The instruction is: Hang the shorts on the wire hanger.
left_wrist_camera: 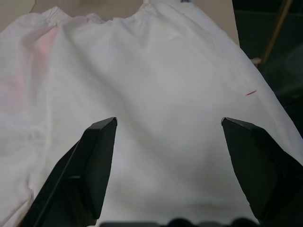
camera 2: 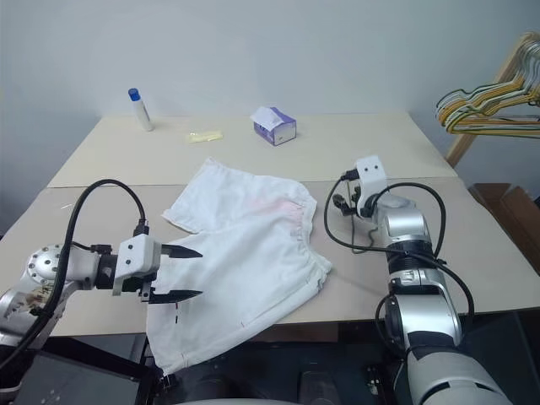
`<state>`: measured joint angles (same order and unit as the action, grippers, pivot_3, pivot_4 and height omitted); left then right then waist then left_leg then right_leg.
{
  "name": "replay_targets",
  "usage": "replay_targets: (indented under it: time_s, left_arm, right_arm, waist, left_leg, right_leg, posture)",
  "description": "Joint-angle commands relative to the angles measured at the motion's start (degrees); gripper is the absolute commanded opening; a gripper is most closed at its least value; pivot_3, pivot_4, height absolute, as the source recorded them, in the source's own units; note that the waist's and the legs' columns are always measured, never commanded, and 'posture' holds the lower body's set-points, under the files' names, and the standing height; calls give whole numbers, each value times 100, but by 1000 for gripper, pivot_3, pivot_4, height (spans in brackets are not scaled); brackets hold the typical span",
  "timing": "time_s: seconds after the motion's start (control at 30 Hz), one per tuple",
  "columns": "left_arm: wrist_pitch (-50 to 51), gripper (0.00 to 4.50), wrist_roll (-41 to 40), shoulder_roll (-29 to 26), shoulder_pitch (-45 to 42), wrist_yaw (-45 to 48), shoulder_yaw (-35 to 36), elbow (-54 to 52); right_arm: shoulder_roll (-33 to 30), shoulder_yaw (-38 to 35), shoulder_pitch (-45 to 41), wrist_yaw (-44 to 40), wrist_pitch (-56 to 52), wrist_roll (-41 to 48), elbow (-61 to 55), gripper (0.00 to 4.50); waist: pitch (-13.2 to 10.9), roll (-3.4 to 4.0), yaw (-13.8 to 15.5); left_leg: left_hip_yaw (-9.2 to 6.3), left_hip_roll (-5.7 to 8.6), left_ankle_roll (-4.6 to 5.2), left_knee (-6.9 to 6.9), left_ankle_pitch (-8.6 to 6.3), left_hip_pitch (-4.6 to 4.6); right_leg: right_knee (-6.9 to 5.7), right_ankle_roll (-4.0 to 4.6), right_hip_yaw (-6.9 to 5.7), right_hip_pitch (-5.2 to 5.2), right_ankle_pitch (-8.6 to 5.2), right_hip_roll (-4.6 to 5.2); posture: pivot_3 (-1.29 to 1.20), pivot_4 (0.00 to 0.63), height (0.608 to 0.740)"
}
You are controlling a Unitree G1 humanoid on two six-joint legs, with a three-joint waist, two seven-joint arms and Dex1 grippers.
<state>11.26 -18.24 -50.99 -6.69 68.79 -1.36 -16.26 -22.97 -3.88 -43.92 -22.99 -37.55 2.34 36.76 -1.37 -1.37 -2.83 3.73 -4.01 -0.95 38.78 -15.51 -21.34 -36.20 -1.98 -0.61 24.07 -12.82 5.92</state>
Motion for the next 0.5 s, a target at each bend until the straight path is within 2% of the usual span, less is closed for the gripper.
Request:
replay_targets:
  time_s: [0.03,0.17,0.27,0.5]
  left_arm:
    - [-2,3826,-234,102,-189,33,82,-56]
    - [115,3826,-516,182,-270,85,196,-112]
    - [172,3826,-656,193,-303,94,247,-123]
    - [102,3826,-761,273,-308,37,244,-67]
  right_arm:
    - [33,57,113,21,-204,19,-172,4475]
    - [145,-23,224,249,-329,56,34,4475]
    - [162,16,270,283,-421,53,110,3923]
    - [190,170,293,330,-522,-37,236,1510]
  waist:
    - [1,2,-20]
    - [3,3,-101]
    - [4,3,-113]
    - [9,-3,-113]
  left_leg:
    - [0,0,0,0,0,0]
    - [-1,0,0,2,0,4]
    - [-3,0,0,1,0,12]
    - [-4,0,1,1,0,21]
  right_leg:
    - [0,0,0,1,0,0]
    - [-1,0,1,-6,0,0]
    - [1,-1,0,-15,0,0]
    - [3,-1,0,-25,0,0]
  posture:
    - [-5,0,740]
    - [-3,0,740]
    - [-2,0,740]
    - [1,0,740]
